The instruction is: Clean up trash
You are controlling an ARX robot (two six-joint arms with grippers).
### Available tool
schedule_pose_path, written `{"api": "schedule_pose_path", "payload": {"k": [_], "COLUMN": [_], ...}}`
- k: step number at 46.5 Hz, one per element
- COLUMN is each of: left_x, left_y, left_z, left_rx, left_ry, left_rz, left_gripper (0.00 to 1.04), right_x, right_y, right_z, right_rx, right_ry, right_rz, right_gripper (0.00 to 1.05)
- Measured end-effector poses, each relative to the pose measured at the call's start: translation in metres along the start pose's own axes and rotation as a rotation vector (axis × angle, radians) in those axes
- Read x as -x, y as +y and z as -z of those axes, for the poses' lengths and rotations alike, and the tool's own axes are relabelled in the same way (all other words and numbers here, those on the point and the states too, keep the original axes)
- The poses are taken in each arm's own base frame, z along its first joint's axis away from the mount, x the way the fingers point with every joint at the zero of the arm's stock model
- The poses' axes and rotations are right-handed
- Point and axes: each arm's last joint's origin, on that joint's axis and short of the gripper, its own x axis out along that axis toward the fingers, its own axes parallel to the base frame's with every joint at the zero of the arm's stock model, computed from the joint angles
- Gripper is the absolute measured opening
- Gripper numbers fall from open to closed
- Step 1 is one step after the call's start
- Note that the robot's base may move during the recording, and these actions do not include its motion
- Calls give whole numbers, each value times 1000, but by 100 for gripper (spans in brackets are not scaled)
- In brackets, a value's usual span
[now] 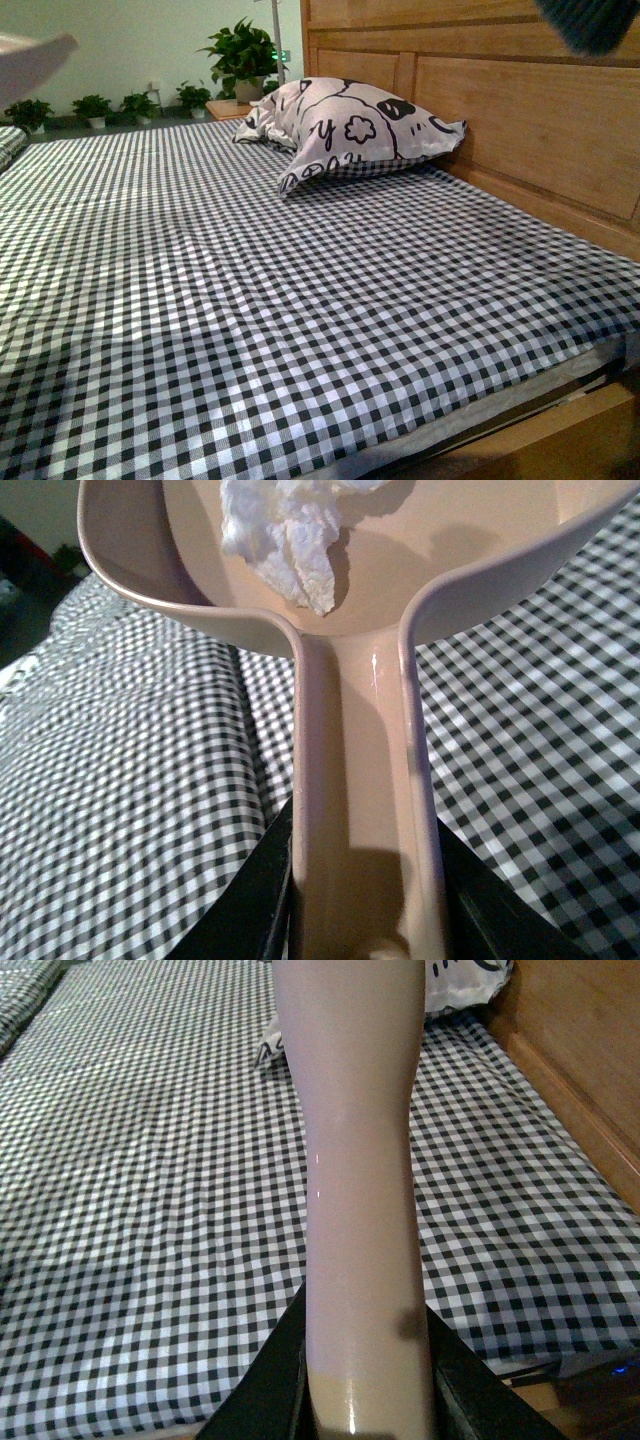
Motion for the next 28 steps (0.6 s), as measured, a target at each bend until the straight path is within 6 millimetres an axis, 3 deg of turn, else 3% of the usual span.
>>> {"api": "schedule_pose_path", "payload": {"k": [10,17,22,28], "left_x": [45,104,136,153], "left_y": [18,30,28,23], "left_z": [-14,-17,-15,-12], "left_rx": [111,257,316,334], "left_ry": [-36,-57,-78,-85], "left_rz": [-94,-191,-186,-156], "left_gripper": [28,28,28,28], "right_x": [38,75,96,108], "right_y": [-4,-1,2,3], "right_z": [-1,3,6,9], "right_rx": [-13,-13,-28,-40], "right_ry": [-37,-81,-103,-106], "right_rz": [5,2,-20,-43], "right_gripper": [20,20,20,20]}}
